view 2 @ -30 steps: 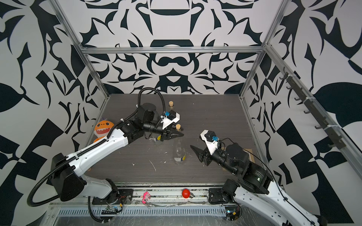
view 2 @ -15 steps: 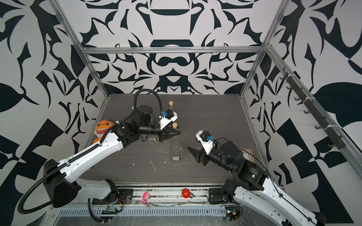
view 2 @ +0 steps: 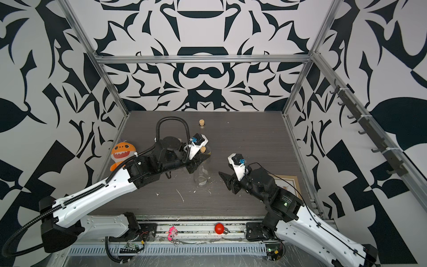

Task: Remove the label from the bottle
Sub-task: Hold the bottle at the center of the board.

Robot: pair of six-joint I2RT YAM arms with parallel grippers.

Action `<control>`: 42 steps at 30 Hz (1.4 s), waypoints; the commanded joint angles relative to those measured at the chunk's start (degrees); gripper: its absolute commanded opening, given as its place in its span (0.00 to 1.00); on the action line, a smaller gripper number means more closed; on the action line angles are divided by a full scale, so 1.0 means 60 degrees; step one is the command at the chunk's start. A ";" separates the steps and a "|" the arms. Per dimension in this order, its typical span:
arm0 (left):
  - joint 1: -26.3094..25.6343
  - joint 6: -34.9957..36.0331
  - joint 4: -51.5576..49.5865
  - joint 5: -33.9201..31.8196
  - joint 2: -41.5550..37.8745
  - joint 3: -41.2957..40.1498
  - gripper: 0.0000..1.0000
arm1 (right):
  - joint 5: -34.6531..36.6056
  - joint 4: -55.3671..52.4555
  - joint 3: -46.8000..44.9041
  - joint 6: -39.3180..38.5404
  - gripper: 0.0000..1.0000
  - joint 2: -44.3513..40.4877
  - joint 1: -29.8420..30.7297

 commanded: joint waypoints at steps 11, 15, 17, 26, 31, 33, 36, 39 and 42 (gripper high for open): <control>-0.0460 -0.1803 0.2797 -0.3595 -0.0412 -0.1015 0.00 | 0.0845 0.0947 -0.1078 0.2611 0.60 0.0102 -0.0012; -0.0805 -0.2000 0.2741 -0.4761 -0.0185 -0.0803 0.00 | 0.0951 0.1046 -0.1357 0.3240 0.59 0.0127 -0.0010; -0.1063 -0.2047 0.2560 -0.5620 0.0046 -0.0594 0.00 | 0.0972 0.1325 -0.1622 0.3467 0.59 0.0161 -0.0012; -0.1947 -0.2862 0.2208 -0.7506 0.0743 -0.0116 0.00 | 0.0156 0.3295 -0.2296 0.4374 0.57 0.1377 0.0001; -0.2236 -0.3769 0.1874 -0.8363 0.0783 0.0092 0.00 | 0.0057 0.4145 -0.2605 0.4551 0.57 0.1889 0.0005; -0.2317 -0.4242 0.1411 -0.8783 0.0843 0.0318 0.00 | -0.0085 0.4537 -0.2708 0.4555 0.57 0.2119 0.0004; -0.2308 -0.4791 0.0558 -0.8973 0.1019 0.0727 0.00 | -0.0211 0.5007 -0.2848 0.4593 0.56 0.2316 -0.0003; -0.2319 -0.5017 0.0120 -0.9005 0.1210 0.0955 0.00 | -0.0284 0.5342 -0.3012 0.4564 0.56 0.2385 0.0012; -0.2309 -0.5244 -0.0315 -0.9107 0.1392 0.1165 0.00 | -0.0641 0.5808 -0.3160 0.4345 0.54 0.2590 0.0009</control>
